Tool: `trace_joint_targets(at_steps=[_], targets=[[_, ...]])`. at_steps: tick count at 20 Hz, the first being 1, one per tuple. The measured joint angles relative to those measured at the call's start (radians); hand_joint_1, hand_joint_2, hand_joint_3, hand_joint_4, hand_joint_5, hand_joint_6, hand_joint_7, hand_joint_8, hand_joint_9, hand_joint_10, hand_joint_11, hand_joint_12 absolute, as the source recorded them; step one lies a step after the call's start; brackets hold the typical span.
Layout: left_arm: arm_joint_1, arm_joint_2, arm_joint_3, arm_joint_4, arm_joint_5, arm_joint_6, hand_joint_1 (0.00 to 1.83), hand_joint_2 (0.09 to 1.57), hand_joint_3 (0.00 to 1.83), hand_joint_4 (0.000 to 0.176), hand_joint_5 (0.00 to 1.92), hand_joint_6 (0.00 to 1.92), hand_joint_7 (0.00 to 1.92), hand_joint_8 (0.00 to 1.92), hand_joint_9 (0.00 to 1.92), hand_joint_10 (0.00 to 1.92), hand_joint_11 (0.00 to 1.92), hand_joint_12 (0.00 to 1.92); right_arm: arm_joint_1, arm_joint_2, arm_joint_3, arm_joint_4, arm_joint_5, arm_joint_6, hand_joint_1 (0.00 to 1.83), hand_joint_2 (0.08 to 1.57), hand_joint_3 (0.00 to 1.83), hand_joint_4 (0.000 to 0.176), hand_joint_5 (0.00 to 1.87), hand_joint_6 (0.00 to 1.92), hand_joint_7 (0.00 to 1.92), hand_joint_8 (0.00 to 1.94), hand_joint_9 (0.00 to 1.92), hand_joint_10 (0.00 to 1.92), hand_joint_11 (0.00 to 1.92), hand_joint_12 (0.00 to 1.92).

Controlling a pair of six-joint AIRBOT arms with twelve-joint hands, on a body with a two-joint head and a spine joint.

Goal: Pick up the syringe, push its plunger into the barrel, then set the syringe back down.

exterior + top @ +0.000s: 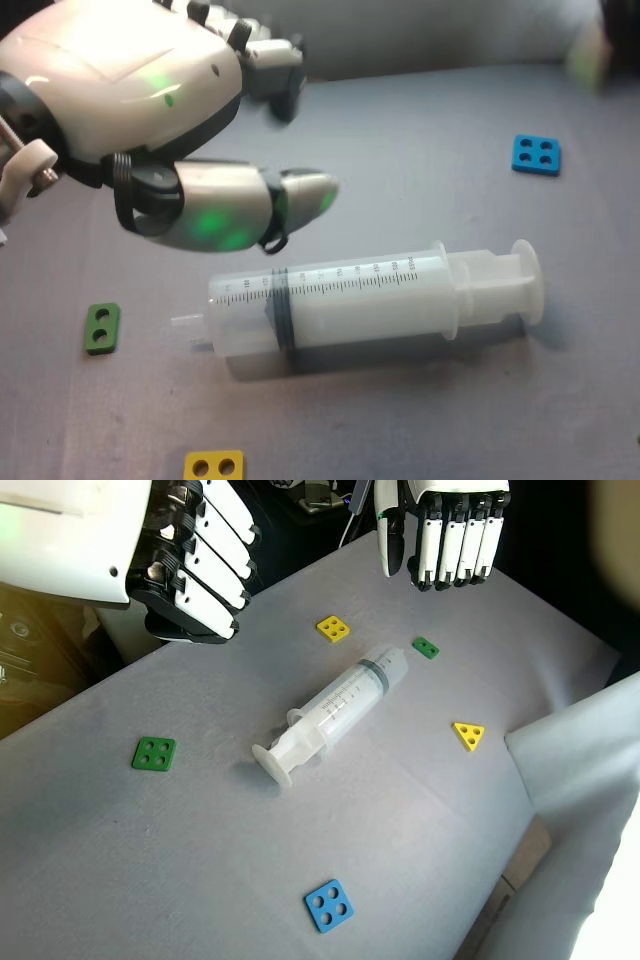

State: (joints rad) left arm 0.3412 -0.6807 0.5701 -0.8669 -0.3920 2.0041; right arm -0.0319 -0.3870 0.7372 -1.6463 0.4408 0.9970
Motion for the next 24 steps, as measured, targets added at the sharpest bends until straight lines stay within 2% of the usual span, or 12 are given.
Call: trace_joint_targets(at_steps=[5,8,10,14,17,20,21,24], targets=[[-0.007,0.000,-0.006,-0.050,-0.014,0.016,0.00,1.22,0.00,0.000,0.35,0.00,0.31,0.00,0.26,0.00,0.00,0.49,0.000,0.000,0.000,-0.003,-0.001,0.001,0.00,1.34,0.01,0.000,0.13,0.01,0.10,0.00,0.09,0.01,0.00,0.25],[-0.040,0.002,-0.007,-0.135,-0.007,0.117,0.00,1.22,0.00,0.000,0.34,0.00,0.30,0.00,0.25,0.00,0.00,0.47,0.000,0.000,0.000,-0.006,0.000,0.001,0.00,1.34,0.01,0.000,0.11,0.01,0.09,0.00,0.09,0.00,0.00,0.21],[-0.063,0.008,-0.003,-0.193,0.008,0.177,0.00,1.22,0.00,0.000,0.32,0.00,0.29,0.00,0.24,0.00,0.00,0.44,0.000,0.000,0.001,-0.008,-0.003,0.001,0.00,1.33,0.00,0.000,0.13,0.01,0.10,0.01,0.10,0.01,0.00,0.25],[-0.067,0.008,0.003,-0.225,0.008,0.169,0.00,1.22,0.00,0.000,0.33,0.00,0.30,0.00,0.25,0.00,0.00,0.48,0.000,0.000,0.001,-0.011,-0.007,0.001,0.00,1.33,0.00,0.000,0.12,0.00,0.10,0.00,0.10,0.00,0.00,0.26],[-0.026,-0.001,0.011,-0.210,0.006,0.105,0.00,1.21,0.00,0.000,0.35,0.00,0.30,0.00,0.24,0.00,0.00,0.48,0.000,0.000,0.001,-0.019,-0.012,0.001,0.00,1.33,0.00,0.000,0.12,0.00,0.10,0.00,0.11,0.00,0.00,0.29],[0.083,-0.040,0.019,-0.100,-0.044,-0.088,0.00,1.22,0.00,0.000,0.33,0.00,0.28,0.00,0.24,0.00,0.00,0.46,0.000,0.000,0.001,-0.019,-0.016,0.001,0.00,1.34,0.00,0.000,0.12,0.00,0.11,0.00,0.11,0.01,0.00,0.29],[0.113,-0.056,0.016,-0.084,-0.071,-0.124,0.00,1.22,0.00,0.000,0.33,0.00,0.28,0.00,0.23,0.00,0.00,0.44,0.000,0.000,0.001,-0.019,-0.016,0.001,0.00,1.34,0.00,0.000,0.12,0.00,0.11,0.00,0.12,0.01,0.00,0.30],[0.190,-0.119,0.005,-0.085,-0.190,-0.159,0.00,1.22,0.00,0.000,0.35,0.00,0.33,0.00,0.28,0.00,0.00,0.51,0.000,0.000,0.001,-0.019,-0.018,0.002,0.00,1.34,0.00,0.000,0.11,0.00,0.12,0.00,0.12,0.01,0.00,0.26]])
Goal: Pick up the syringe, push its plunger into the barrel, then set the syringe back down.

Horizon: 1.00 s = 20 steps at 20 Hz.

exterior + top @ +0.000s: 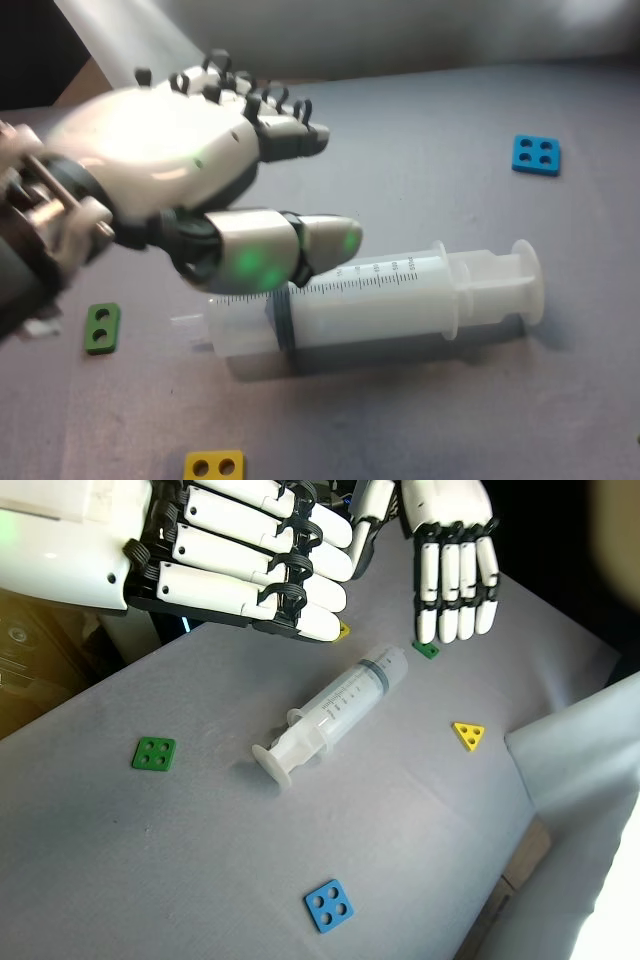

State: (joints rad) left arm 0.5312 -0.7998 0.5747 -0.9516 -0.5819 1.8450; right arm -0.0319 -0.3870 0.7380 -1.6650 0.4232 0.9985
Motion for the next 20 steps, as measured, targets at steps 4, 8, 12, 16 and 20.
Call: trace_joint_targets(at_steps=[4,8,12,16,20], targets=[[0.062,-0.104,0.000,-0.058,-0.127,-0.003,0.00,1.21,0.00,0.000,0.35,0.00,0.31,0.00,0.26,0.00,0.00,0.48,0.000,0.000,0.000,0.000,0.001,0.002,0.00,1.34,0.00,0.000,0.12,0.01,0.13,0.00,0.13,0.00,0.00,0.30],[0.108,-0.198,0.007,-0.108,-0.243,-0.001,0.00,1.20,0.00,0.000,0.36,0.00,0.33,0.00,0.28,0.00,0.00,0.50,0.000,0.000,0.000,0.000,0.000,0.004,0.00,1.34,0.00,0.000,0.13,0.01,0.13,0.00,0.12,0.00,0.00,0.30],[0.126,-0.262,0.043,-0.117,-0.297,0.001,0.00,1.20,0.00,0.000,0.36,0.00,0.33,0.00,0.28,0.00,0.00,0.51,0.000,0.000,0.000,0.000,0.000,0.004,0.00,1.34,0.00,0.000,0.13,0.00,0.13,0.00,0.12,0.00,0.00,0.30],[0.146,-0.296,0.072,-0.114,-0.303,-0.003,0.19,1.06,0.00,0.000,0.33,0.00,0.30,0.00,0.28,0.00,0.00,0.57,0.000,0.000,0.000,0.000,0.001,0.006,0.00,1.34,0.00,0.000,0.12,0.00,0.11,0.00,0.11,0.00,0.00,0.26],[0.151,-0.323,0.106,-0.119,-0.311,-0.002,0.55,0.93,0.00,0.000,0.14,0.00,0.12,0.00,0.13,0.00,0.00,0.34,0.000,0.000,0.000,0.000,0.003,0.008,0.00,1.34,0.00,0.000,0.12,0.00,0.12,0.00,0.12,0.00,0.00,0.26]])
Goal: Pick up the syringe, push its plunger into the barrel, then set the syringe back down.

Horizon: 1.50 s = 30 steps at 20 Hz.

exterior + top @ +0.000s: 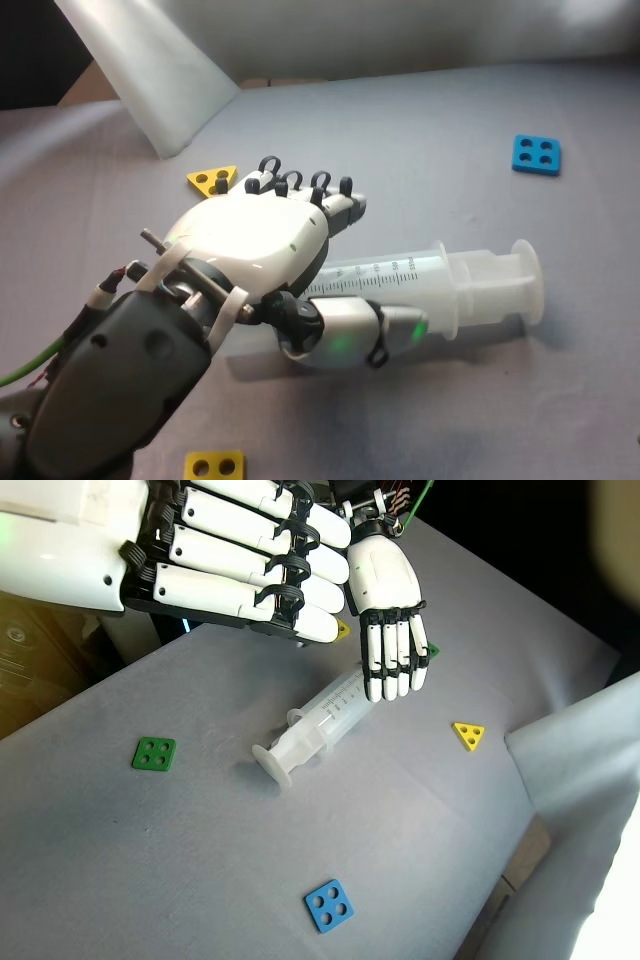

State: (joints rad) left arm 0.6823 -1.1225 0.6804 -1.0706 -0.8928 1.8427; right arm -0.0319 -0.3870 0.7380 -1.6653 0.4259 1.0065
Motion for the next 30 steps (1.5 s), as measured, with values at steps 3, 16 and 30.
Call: trace_joint_targets(at_steps=[3,16,30], targets=[[0.000,-0.022,0.019,-0.003,-0.009,0.000,0.62,0.92,0.00,0.000,0.08,0.00,0.08,0.00,0.09,0.00,0.00,0.29,0.000,0.000,0.000,0.000,-0.001,0.000,0.00,1.34,0.00,0.000,0.12,0.00,0.11,0.00,0.11,0.00,0.00,0.23],[0.046,-0.137,0.099,-0.058,-0.020,0.049,0.91,0.90,0.00,0.000,0.02,0.00,0.00,0.00,0.00,0.00,0.00,0.15,0.000,0.000,0.000,0.000,0.003,0.003,0.00,1.34,0.00,0.000,0.14,0.00,0.13,0.00,0.12,0.00,0.00,0.28],[0.066,-0.216,0.222,-0.006,0.033,0.042,0.94,0.86,0.00,0.000,0.01,0.00,0.00,0.00,0.00,0.00,0.00,0.14,0.010,0.000,0.000,-0.003,0.011,0.007,0.00,1.34,0.00,0.000,0.11,0.00,0.11,0.00,0.09,0.00,0.00,0.15]])
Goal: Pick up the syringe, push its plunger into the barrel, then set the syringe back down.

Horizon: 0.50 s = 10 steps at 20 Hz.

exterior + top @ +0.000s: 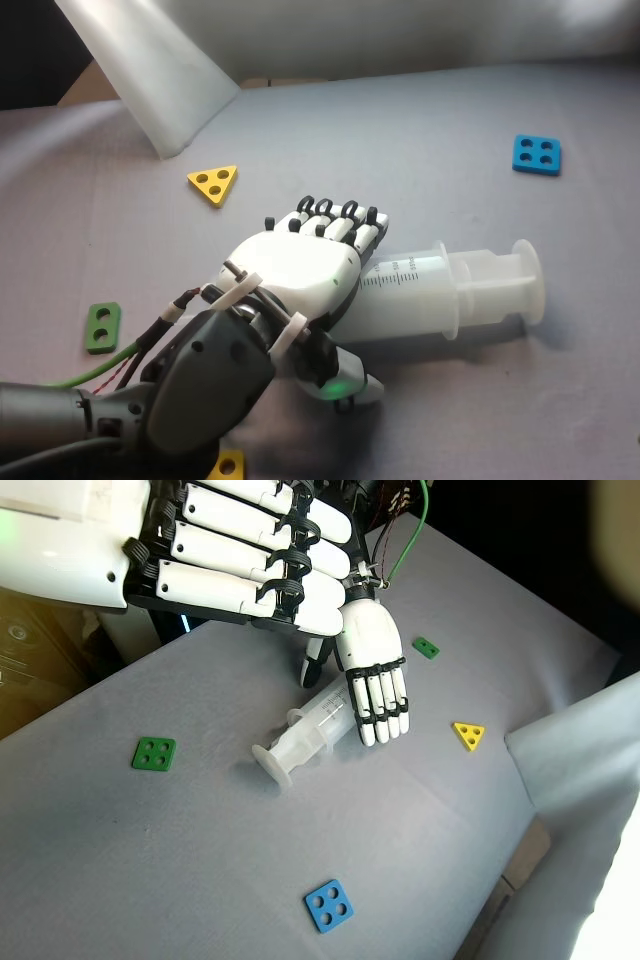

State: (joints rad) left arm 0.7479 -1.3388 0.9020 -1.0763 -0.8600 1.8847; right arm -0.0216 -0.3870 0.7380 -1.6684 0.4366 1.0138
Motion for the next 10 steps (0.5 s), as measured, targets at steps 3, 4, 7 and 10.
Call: trace_joint_targets(at_steps=[3,4,7,10], targets=[[0.000,-0.006,0.008,0.008,0.002,-0.002,0.90,0.87,0.00,0.000,0.00,0.00,0.00,0.00,0.00,0.00,0.00,0.14,0.007,0.000,0.000,0.000,0.002,0.003,0.00,1.34,0.00,0.000,0.14,0.01,0.12,0.00,0.10,0.00,0.00,0.21],[0.000,-0.006,0.012,0.010,0.006,-0.002,0.89,0.87,0.00,0.000,0.01,0.00,0.00,0.00,0.00,0.00,0.00,0.16,0.009,0.000,0.000,0.002,0.002,0.004,0.00,1.34,0.00,0.000,0.14,0.01,0.13,0.00,0.11,0.00,0.00,0.24],[0.003,-0.011,0.021,0.006,0.006,-0.010,0.88,0.89,0.01,0.000,0.03,0.01,0.01,0.01,0.03,0.01,0.00,0.15,0.019,0.000,0.000,0.000,0.004,0.005,0.00,1.34,0.00,0.000,0.16,0.00,0.15,0.00,0.13,0.01,0.00,0.33],[0.007,-0.011,0.021,0.008,0.009,-0.016,0.85,0.92,0.01,0.000,0.05,0.00,0.04,0.00,0.06,0.00,0.00,0.23,0.019,0.000,0.000,0.000,0.008,0.005,0.00,1.34,0.00,0.000,0.16,0.00,0.16,0.01,0.14,0.01,0.00,0.31]])
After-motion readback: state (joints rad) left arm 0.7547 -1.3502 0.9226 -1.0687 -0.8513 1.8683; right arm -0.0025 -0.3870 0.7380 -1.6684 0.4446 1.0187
